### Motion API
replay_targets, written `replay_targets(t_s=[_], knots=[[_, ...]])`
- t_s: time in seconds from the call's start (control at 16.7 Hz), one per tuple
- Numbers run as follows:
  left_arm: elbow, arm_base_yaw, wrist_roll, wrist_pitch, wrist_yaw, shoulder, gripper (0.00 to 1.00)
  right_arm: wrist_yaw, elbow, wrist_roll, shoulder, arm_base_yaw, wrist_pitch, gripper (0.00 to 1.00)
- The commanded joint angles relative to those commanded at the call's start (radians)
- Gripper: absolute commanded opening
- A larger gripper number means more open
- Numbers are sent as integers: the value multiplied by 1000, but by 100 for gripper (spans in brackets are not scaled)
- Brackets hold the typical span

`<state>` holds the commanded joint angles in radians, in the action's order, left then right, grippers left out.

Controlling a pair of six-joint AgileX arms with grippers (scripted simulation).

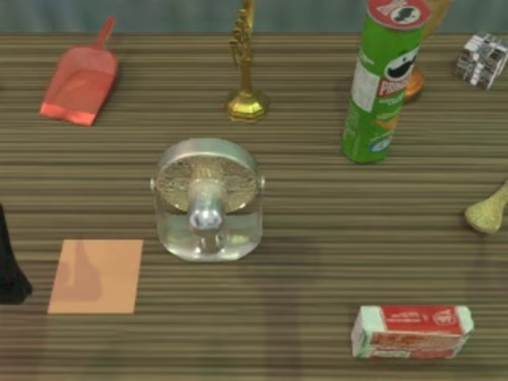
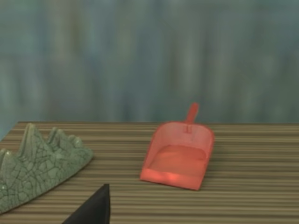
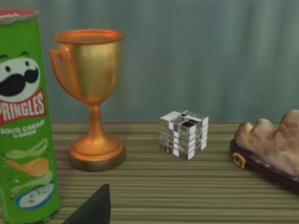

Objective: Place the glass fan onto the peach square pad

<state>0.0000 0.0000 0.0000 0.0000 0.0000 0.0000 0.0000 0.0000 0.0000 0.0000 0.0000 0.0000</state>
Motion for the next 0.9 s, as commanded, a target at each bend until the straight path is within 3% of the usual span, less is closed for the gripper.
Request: replay_targets(t_s=[0.24, 0.48, 0.9], knots=[[20, -10, 18, -29, 1, 29, 100, 0, 0, 0, 0, 0, 0, 100], [152, -65, 115, -198, 5, 208, 100, 0, 0, 0, 0, 0, 0, 100], [694, -218, 381, -641, 30, 738, 100, 0, 0, 0, 0, 0, 0, 100]])
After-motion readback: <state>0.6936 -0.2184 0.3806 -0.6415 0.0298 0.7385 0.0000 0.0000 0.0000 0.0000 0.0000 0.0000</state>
